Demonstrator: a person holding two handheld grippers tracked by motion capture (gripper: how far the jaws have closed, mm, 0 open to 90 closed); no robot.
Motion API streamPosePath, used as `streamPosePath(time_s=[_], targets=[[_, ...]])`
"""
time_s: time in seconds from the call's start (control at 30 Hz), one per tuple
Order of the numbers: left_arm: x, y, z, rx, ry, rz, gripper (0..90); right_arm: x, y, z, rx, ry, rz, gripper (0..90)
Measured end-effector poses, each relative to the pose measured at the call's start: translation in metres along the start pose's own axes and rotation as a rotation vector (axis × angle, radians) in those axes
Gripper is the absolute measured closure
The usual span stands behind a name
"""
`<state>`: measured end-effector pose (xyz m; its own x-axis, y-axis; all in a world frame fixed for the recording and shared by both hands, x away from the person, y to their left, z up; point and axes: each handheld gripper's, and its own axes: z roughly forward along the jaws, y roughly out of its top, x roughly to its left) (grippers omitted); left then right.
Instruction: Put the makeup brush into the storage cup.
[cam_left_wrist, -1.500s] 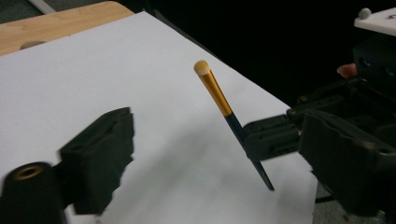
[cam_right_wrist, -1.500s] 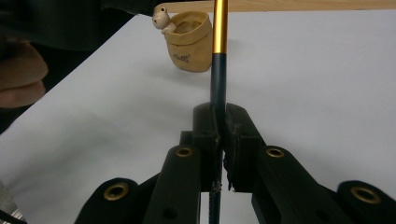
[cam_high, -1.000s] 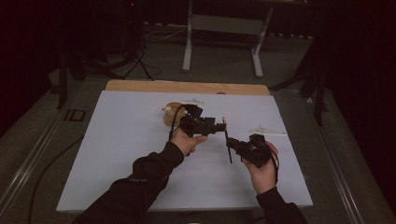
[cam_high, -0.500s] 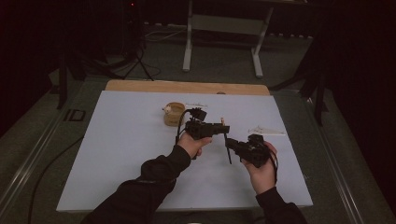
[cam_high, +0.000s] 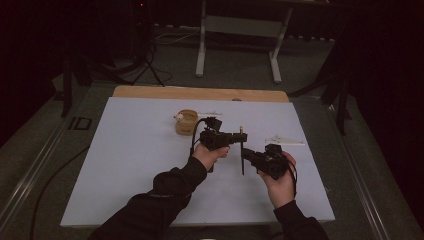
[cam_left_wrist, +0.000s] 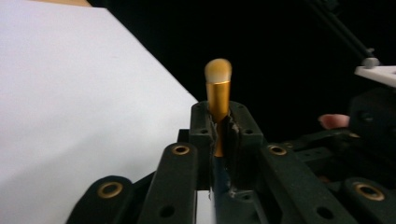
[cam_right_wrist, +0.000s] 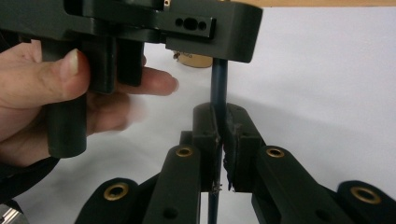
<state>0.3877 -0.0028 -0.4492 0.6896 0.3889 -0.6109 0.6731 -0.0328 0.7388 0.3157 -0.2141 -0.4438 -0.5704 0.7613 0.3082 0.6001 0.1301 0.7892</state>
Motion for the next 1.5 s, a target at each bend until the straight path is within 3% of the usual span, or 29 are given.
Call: streamPosePath(time_s=[0.1,0.47,0.5,0.57,0.67,0.97,1.1,1.17,1.37,1.5], targets=[[-0.002,0.000,0.000,0.004,0.009,0.018,83.7,0.000,0.000,0.000,0.002,-0.001,0.000,84.0],[-0.005,0.002,-0.001,-0.020,0.008,0.017,84.5,0.002,0.001,-0.002,-0.018,-0.021,-0.025,83.1],[-0.005,0.002,-0.001,-0.024,0.003,0.014,84.5,0.003,0.001,-0.002,-0.023,-0.023,-0.035,81.2],[-0.007,0.003,-0.002,-0.022,0.000,0.025,84.5,0.004,0.001,-0.001,-0.038,-0.015,-0.056,67.3],[-0.011,0.005,-0.002,-0.025,0.005,0.049,84.5,0.007,0.000,0.002,-0.043,-0.018,-0.120,54.5],[-0.018,0.008,-0.005,-0.014,0.023,0.102,84.5,0.006,0.001,0.003,-0.039,-0.030,-0.103,35.6],[-0.020,0.010,-0.009,-0.020,0.031,0.125,84.4,0.005,0.001,0.005,-0.016,-0.011,-0.099,23.2],[-0.022,0.012,-0.012,-0.027,0.044,0.146,84.4,0.005,0.000,0.005,-0.007,0.032,-0.114,14.0],[-0.026,0.018,-0.020,-0.046,0.071,0.194,84.4,0.004,-0.002,0.003,0.014,0.091,-0.148,16.2],[-0.027,0.022,-0.024,-0.050,0.080,0.210,84.4,0.005,-0.003,0.000,0.005,0.072,-0.163,17.1]])
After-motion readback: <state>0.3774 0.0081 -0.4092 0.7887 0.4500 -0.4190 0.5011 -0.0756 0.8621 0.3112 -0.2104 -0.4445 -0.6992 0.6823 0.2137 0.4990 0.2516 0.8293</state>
